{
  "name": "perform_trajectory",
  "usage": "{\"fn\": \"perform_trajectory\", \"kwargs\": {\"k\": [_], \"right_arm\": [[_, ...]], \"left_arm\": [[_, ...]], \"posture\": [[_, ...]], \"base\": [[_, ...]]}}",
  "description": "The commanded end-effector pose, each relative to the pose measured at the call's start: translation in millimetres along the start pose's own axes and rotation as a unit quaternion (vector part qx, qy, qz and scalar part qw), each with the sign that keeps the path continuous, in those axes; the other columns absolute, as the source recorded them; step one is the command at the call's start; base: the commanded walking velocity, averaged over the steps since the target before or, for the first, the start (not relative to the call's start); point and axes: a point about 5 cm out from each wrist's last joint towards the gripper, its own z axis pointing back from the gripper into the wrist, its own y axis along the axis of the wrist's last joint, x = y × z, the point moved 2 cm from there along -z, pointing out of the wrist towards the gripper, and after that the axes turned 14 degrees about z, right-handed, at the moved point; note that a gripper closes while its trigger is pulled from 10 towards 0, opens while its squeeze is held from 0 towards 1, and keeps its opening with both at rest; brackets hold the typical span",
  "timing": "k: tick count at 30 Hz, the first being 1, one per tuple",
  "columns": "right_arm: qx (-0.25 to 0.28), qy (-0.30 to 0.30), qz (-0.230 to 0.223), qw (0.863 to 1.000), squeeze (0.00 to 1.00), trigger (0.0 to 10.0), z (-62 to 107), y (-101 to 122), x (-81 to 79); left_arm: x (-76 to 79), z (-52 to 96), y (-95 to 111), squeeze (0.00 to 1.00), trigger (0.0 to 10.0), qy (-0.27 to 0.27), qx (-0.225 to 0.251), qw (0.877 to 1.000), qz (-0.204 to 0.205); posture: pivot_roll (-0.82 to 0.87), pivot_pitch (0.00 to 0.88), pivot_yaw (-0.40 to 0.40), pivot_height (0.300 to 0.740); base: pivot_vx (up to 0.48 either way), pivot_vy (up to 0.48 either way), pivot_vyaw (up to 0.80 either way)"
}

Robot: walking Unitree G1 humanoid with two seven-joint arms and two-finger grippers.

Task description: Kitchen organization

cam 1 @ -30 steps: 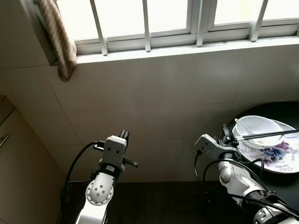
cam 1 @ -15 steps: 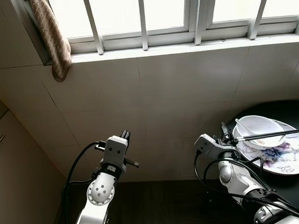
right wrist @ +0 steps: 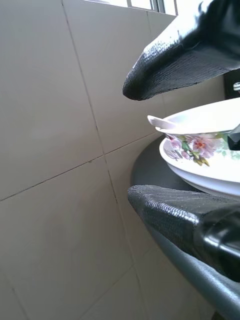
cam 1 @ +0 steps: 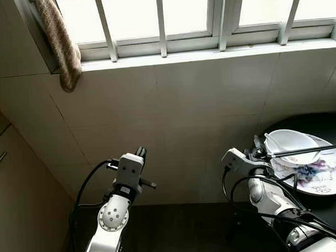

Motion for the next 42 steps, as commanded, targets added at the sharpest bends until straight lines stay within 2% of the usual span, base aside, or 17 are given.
{"fn": "perform_trajectory", "kwargs": {"k": [1, 9, 20, 21, 23, 24, 26, 27, 28, 30, 32, 34, 35, 36, 42], "right_arm": [[-0.011, -0.001, 0.004, 1.000, 0.00, 10.0, -1.4, -5.1, 1.2], [-0.038, -0.016, 0.008, 0.999, 0.00, 10.0, -2.5, -15.6, 6.3], [-0.063, -0.020, 0.005, 0.998, 0.00, 10.0, -0.2, -26.1, 5.6], [-0.065, -0.019, 0.004, 0.998, 0.00, 8.5, -0.2, -27.5, 5.5], [-0.069, -0.018, 0.003, 0.997, 0.00, 8.5, -0.1, -28.7, 5.3], [-0.069, -0.017, 0.003, 0.997, 0.00, 4.9, -0.2, -29.1, 5.1], [-0.070, -0.016, 0.003, 0.997, 0.00, 4.5, -0.2, -29.4, 5.0], [-0.072, -0.015, 0.002, 0.997, 0.00, 3.7, -0.1, -29.8, 4.8], [-0.072, -0.015, 0.002, 0.997, 0.00, 3.7, -0.1, -29.8, 4.8], [-0.076, -0.015, -0.003, 0.997, 0.00, 2.0, 0.2, -30.3, 4.5], [-0.076, -0.015, -0.004, 0.997, 0.00, 1.8, 0.2, -30.1, 4.7], [-0.074, -0.018, -0.005, 0.997, 0.00, 2.5, -0.1, -28.0, 5.8], [-0.072, -0.018, -0.006, 0.997, 0.00, 0.5, -0.2, -26.8, 6.0], [-0.070, -0.019, -0.006, 0.997, 0.00, 0.0, -0.3, -25.4, 6.3], [-0.070, -0.016, -0.008, 0.997, 0.00, 0.0, 0.4, -25.1, 5.0]], "left_arm": [[-1.9, 0.2, -2.2, 0.00, 10.0, 0.003, -0.003, 1.000, -0.003], [-1.2, -0.2, -3.2, 0.00, 10.0, 0.002, -0.004, 1.000, -0.002], [-0.7, -0.2, -4.5, 0.00, 10.0, 0.002, -0.005, 1.000, -0.001], [-0.7, -0.3, -4.6, 0.00, 10.0, 0.002, -0.005, 1.000, -0.001], [-0.7, -0.3, -4.7, 0.00, 10.0, 0.002, -0.005, 1.000, -0.001], [-0.7, -0.5, -5.1, 0.00, 10.0, 0.001, -0.005, 1.000, -0.001], [-0.7, -0.5, -5.4, 0.00, 10.0, 0.001, -0.006, 1.000, -0.001], [-0.6, -0.6, -5.5, 0.00, 10.0, 0.001, -0.006, 1.000, -0.001], [-0.6, -0.6, -5.5, 0.00, 10.0, 0.001, -0.006, 1.000, -0.001], [-0.9, -0.6, -5.6, 0.00, 10.0, 0.002, -0.005, 1.000, -0.001], [-0.9, -0.6, -5.7, 0.00, 10.0, 0.002, -0.005, 1.000, -0.001], [-1.0, -0.5, -5.9, 0.00, 10.0, 0.002, -0.006, 1.000, -0.001], [-1.1, -0.4, -6.0, 0.00, 10.0, 0.002, -0.006, 1.000, -0.001], [-1.0, -0.4, -6.2, 0.00, 10.0, 0.002, -0.006, 1.000, -0.001], [-0.7, -0.6, -6.6, 0.00, 10.0, 0.002, -0.006, 1.000, -0.001]], "posture": [[-0.10, 0.000, 0.041, 0.740], [-0.10, 0.000, 0.039, 0.740], [-0.11, 0.000, 0.039, 0.740], [-0.11, 0.000, 0.038, 0.740], [-0.11, 0.000, 0.038, 0.740], [-0.11, 0.000, 0.038, 0.740], [-0.11, 0.000, 0.039, 0.740], [-0.11, 0.000, 0.038, 0.740], [-0.11, 0.000, 0.038, 0.740], [-0.11, 0.000, 0.038, 0.740], [-0.11, 0.000, 0.038, 0.740], [-0.11, 0.000, 0.037, 0.740], [-0.11, 0.000, 0.037, 0.740], [-0.11, 0.000, 0.037, 0.740], [-0.11, 0.000, 0.036, 0.740]], "base": [[0.000, 0.000, 0.00], [0.000, 0.000, 0.00], [0.000, 0.000, 0.00], [0.000, 0.000, 0.00], [0.000, 0.000, 0.00], [0.000, 0.000, 0.00], [0.000, 0.000, 0.00], [0.000, 0.000, 0.00], [0.000, 0.000, 0.00], [0.000, 0.000, 0.00], [0.000, 0.000, 0.00], [0.000, 0.000, 0.00], [0.000, 0.000, 0.00], [0.000, 0.000, 0.00], [0.000, 0.000, 0.00]]}}
